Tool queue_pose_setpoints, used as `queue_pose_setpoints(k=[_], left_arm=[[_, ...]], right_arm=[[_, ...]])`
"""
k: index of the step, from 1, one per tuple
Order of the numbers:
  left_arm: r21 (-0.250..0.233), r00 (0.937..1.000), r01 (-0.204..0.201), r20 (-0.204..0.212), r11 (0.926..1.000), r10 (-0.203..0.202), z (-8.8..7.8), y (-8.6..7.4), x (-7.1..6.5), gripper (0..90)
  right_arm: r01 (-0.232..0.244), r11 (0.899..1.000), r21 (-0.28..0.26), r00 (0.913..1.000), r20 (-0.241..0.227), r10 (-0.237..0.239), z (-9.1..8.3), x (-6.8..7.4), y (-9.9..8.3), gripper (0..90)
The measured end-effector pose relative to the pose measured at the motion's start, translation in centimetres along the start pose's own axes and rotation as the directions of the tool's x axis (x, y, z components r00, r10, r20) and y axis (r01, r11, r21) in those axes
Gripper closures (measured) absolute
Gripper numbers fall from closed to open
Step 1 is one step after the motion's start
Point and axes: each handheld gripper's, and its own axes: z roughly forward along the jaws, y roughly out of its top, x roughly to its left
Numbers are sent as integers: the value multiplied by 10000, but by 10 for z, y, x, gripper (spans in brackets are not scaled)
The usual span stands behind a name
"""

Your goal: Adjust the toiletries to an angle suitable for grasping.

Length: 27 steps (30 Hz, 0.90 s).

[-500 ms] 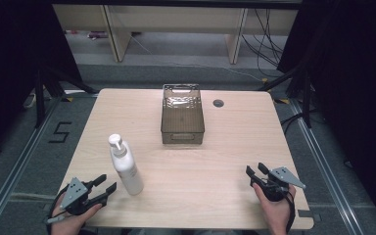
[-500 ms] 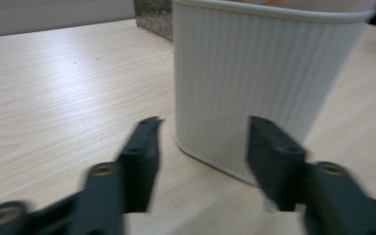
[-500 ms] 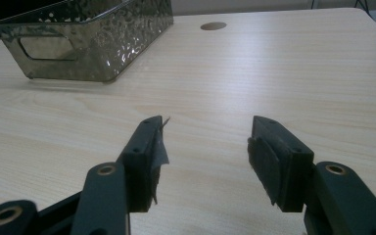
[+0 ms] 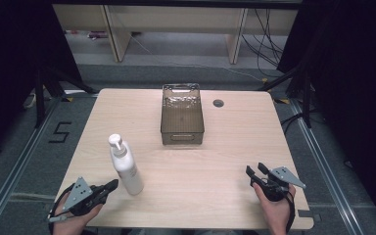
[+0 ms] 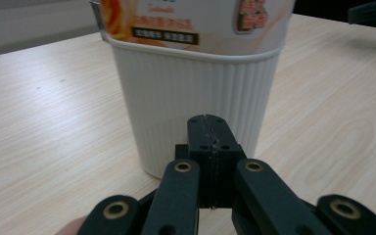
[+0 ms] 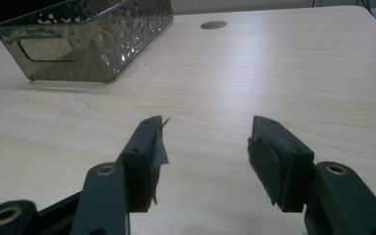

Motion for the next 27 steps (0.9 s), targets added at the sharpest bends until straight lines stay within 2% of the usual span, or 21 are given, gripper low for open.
queue_pose_setpoints(k=[2, 7, 8, 9, 10, 11, 12, 15, 17, 19, 27], left_arm=[[-80, 9998, -119, 160, 9999, 120, 2, 0, 0, 896], [-47, 9998, -107, 188, 9999, 108, 8, 0, -5, 896], [-32, 9996, -120, 257, 9999, 121, 8, 1, -6, 897], [-3, 9992, 38, 397, 10000, -38, 10, 1, -9, 897], [69, 9991, -10, 424, 10000, 7, 11, 1, -11, 897], [205, 9987, -5, 508, 9998, -5, 12, 2, -13, 896], [101, 9978, 117, 659, 9999, -124, 14, 2, -15, 896], [146, 9966, 66, 819, 9999, -78, 20, 6, -19, 897], [257, 9969, 2, 782, 9997, -22, 25, 9, -21, 897], [155, 9960, -43, 888, 9999, 29, 31, 12, -22, 897], [154, 9969, -335, 714, 9993, 323, 53, 26, -26, 896]], right_arm=[[-9, 10000, -30, 10000, 20, 9, 0, 0, 0, 470], [-198, 9998, 49, 9998, 30, 197, 2, 1, 0, 463], [-197, 9998, 73, 9998, 19, 197, 1, 1, 0, 462], [-192, 9998, 64, 9998, 8, 192, 1, 1, 0, 461], [-80, 10000, -13, 10000, 12, 80, 0, 0, 0, 460], [-164, 9999, -27, 9999, -20, 164, 1, 0, 0, 457], [-164, 9999, -27, 9999, -20, 164, 1, 0, 0, 457], [-107, 9999, 34, 9999, 53, 106, 1, 0, 0, 454], [-93, 10000, 2, 10000, 16, 93, 0, 0, 0, 454], [-37, 10000, -5, 10000, 39, 37, 0, -1, 0, 453], [-109, 9999, 0, 9999, 96, 109, 1, 0, 0, 451]])
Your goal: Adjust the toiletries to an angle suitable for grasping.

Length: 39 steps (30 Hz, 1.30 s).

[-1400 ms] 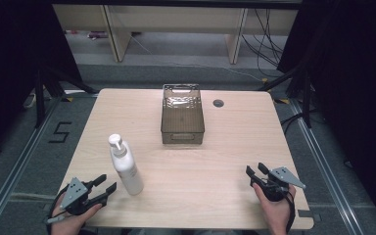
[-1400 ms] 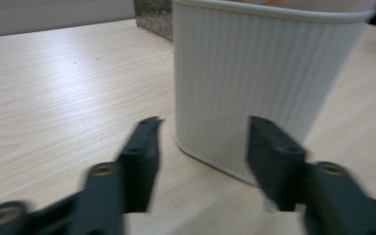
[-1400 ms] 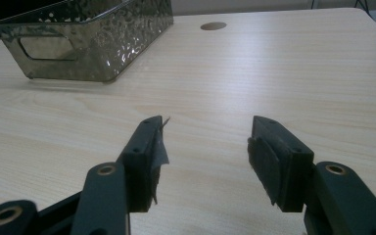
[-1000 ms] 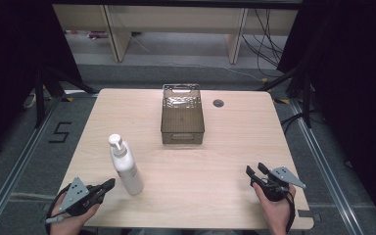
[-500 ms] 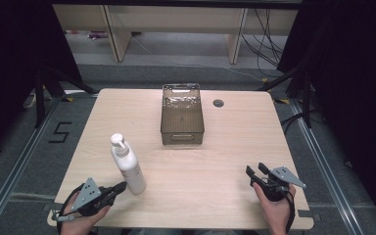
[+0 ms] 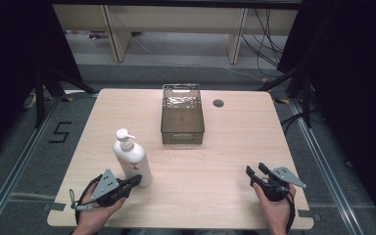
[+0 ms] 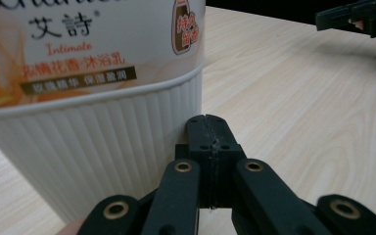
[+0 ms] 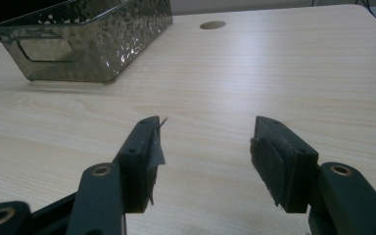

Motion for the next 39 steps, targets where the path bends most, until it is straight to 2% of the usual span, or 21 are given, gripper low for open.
queue_pose_setpoints(k=[5, 12, 13, 18, 19, 20, 21, 22, 24, 25, 27, 29, 30, 31, 32, 33, 34, 35, 36, 37, 39], left_arm=[[62, 9997, -207, -161, 9998, 208, 12, 7, 0, 896], [3, 9996, -189, -186, 9998, 189, 29, 13, 4, 895], [-4, 9997, -116, -198, 9999, 116, 31, 14, 5, 894], [-132, 9996, -64, -289, 9999, 60, 30, 14, 6, 837], [-210, 9994, -25, -332, 9998, 18, 27, 15, 5, 837], [-353, 9992, 93, -389, 9993, -107, 24, 16, 4, 822], [-662, 9985, 260, -470, 9975, -292, 20, 17, 3, 800], [-1041, 9969, 193, -736, 9944, -270, 13, 19, 2, 783], [-1828, 9881, -95, -1530, 9831, -189, -5, 27, -4, 658], [-1828, 9881, -95, -1530, 9831, -189, -5, 27, -4, 636], [-2131, 9796, -95, -1979, 9770, -337, -18, 34, -6, 602], [-2549, 9685, -251, -2458, 9667, -397, -28, 40, -7, 537], [-2813, 9586, -342, -2806, 9590, -481, -33, 44, -6, 491], [-2813, 9586, -342, -2806, 9590, -481, -33, 44, -6, 470], [-3028, 9455, -430, -3202, 9521, -592, -36, 49, -5, 441], [-3105, 9415, -435, -3308, 9496, -650, -36, 51, -3, 416], [-3105, 9415, -435, -3308, 9496, -650, -36, 51, -3, 394], [-3208, 9373, -320, -3384, 9466, -830, -35, 54, -2, 394], [-3234, 9337, -303, -3469, 9458, -887, -34, 56, -2, 376], [-3297, 9303, -294, -3543, 9436, -948, -33, 60, -2, 360], [-3320, 9291, -315, -3573, 9427, -948, -31, 62, -2, 358]], right_arm=[[-81, 10000, 36, 10000, -52, 81, 0, 0, 0, 448], [-46, 9999, 110, 10000, -45, 47, -1, -1, 1, 444], [-65, 9997, 231, 10000, -19, 65, -2, -1, 1, 444], [-36, 10000, -48, 9999, -117, 36, -2, -3, 0, 430], [-36, 10000, -48, 9999, -117, 36, -2, -3, 0, 430], [-306, 9995, 45, 9991, -276, 308, -3, -1, 0, 428], [-244, 9996, -137, 9994, -247, 240, -2, -1, -1, 426], [-134, 9998, -133, 9999, -63, 133, -2, -1, 0, 425], [-212, 9997, -130, 9996, -170, 210, -1, -1, -1, 421], [-212, 9997, -130, 9996, -170, 210, -1, -1, -1, 421], [-187, 9997, -140, 9998, 11, 188, -2, -1, -1, 419], [-123, 9998, -161, 9998, 165, 126, -2, -1, -1, 417], [-59, 9999, -124, 9999, -82, 58, -3, -2, 0, 416], [-59, 9999, -124, 9999, -82, 58, -3, -2, 0, 416], [-292, 9996, -56, 9995, 102, 292, -2, 1, -1, 415], [-169, 9999, -20, 9998, 85, 170, -1, -1, 0, 414], [-169, 9999, -20, 9998, 85, 170, -1, -1, 0, 414], [-215, 9994, 255, 9993, 306, 207, -3, 0, 1, 414], [-164, 9998, -66, 9999, -21, 164, -1, -2, 0, 414], [-70, 10000, 71, 9997, 239, 69, 0, -3, 1, 413], [-70, 9999, 119, 9997, 235, 67, -1, -3, 1, 412]])
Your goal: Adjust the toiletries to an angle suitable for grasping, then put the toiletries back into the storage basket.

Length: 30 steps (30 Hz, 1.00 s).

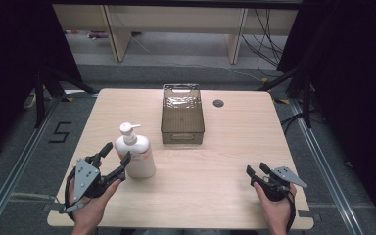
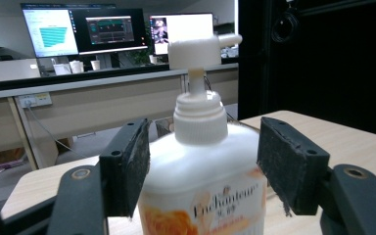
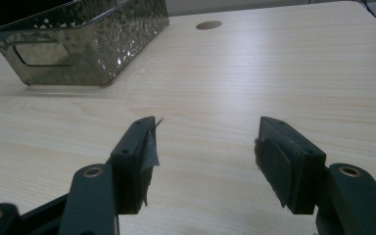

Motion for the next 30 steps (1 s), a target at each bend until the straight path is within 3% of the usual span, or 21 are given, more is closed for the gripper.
queue_pose_setpoints(k=[3, 7, 9, 14, 15, 16, 17, 20, 24, 30], left_arm=[[18, 10000, 45, -8, 10000, -45, 6, 3, -3, 361], [187, 9998, 95, -165, 9998, -92, 14, 5, -7, 370], [296, 9992, 120, -389, 9995, -109, 17, 6, -9, 373], [397, 9960, 8, -894, 9992, 27, 22, 11, -13, 376], [372, 9949, -3, -1012, 9993, 40, 23, 12, -13, 376], [391, 9940, 13, -1093, 9992, 30, 23, 13, -12, 376], [392, 9930, 55, -1184, 9992, -8, 24, 15, -12, 376], [367, 9919, 101, -1266, 9993, -53, 28, 19, -11, 379], [287, 9901, 79, -1403, 9996, -38, 34, 26, -15, 393], [437, 9864, 98, -1644, 9990, -25, 40, 30, -17, 430]], right_arm=[[-170, 9998, -110, 9996, -239, 167, 1, 1, -1, 410], [-66, 10000, 14, 10000, -56, 66, 1, 0, 0, 409], [-230, 9997, -98, 9993, -305, 227, 1, 0, 0, 408], [-180, 9996, 215, 9998, -98, 182, -1, -1, 1, 406], [-615, 9981, 18, 9976, -315, 616, 1, 2, 0, 407], [-309, 9994, 146, 9994, -174, 312, 0, 1, 0, 406], [-510, 9987, 53, 9984, -246, 511, 1, 2, 0, 406], [-94, 9999, -48, 9997, -246, 93, 2, 0, 0, 405], [-3, 10000, 88, 9999, -120, 4, 2, 0, 0, 404], [-299, 9995, 119, 9995, -68, 300, 2, 0, 0, 402]])
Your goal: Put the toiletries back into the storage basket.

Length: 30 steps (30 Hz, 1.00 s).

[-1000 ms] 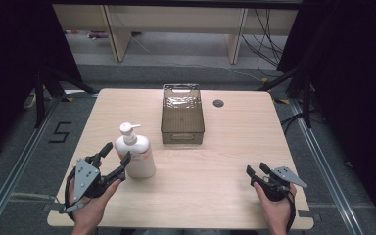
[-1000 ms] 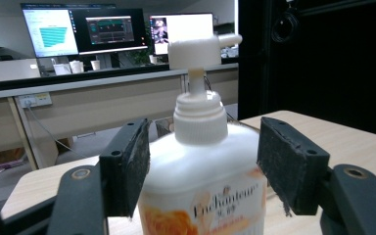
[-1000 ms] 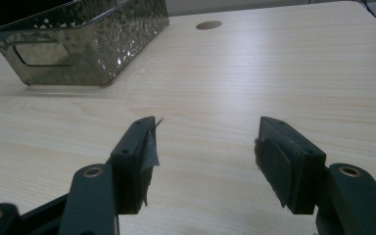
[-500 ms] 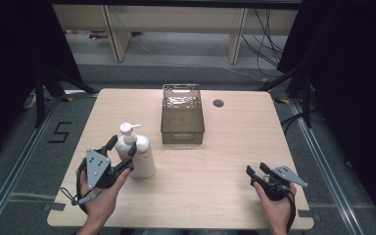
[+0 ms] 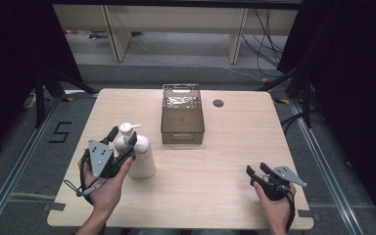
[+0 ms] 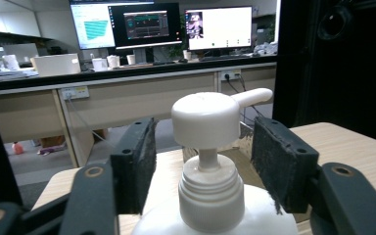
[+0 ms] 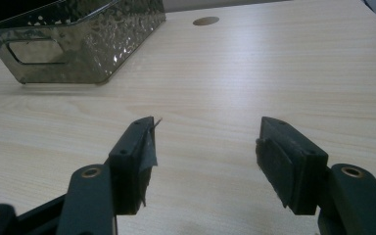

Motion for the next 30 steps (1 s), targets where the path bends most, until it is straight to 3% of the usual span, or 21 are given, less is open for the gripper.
queue_pose_setpoints(k=[6, 13, 15, 22, 30], left_arm=[[102, 9999, -52, -123, 9999, 53, 5, 3, -3, 483], [254, 9998, 77, -163, 9996, -72, 10, 4, -2, 575], [338, 9998, 97, -178, 9994, -91, 11, 6, -2, 583], [405, 9995, 277, -144, 9988, -272, 13, 7, -4, 588], [129, 9993, 365, -85, 9992, -364, 15, 19, -5, 589]], right_arm=[[-83, 9998, 181, 9999, 113, 81, -1, 1, 0, 399], [-131, 9999, 88, 9999, -68, 132, 0, 0, 0, 397], [95, 9999, -86, 9999, -80, -95, 1, -2, 0, 397], [12, 10000, -90, 9999, -122, -14, 1, -1, 0, 397], [13, 10000, -74, 9999, -118, -14, 1, -1, 0, 397]])
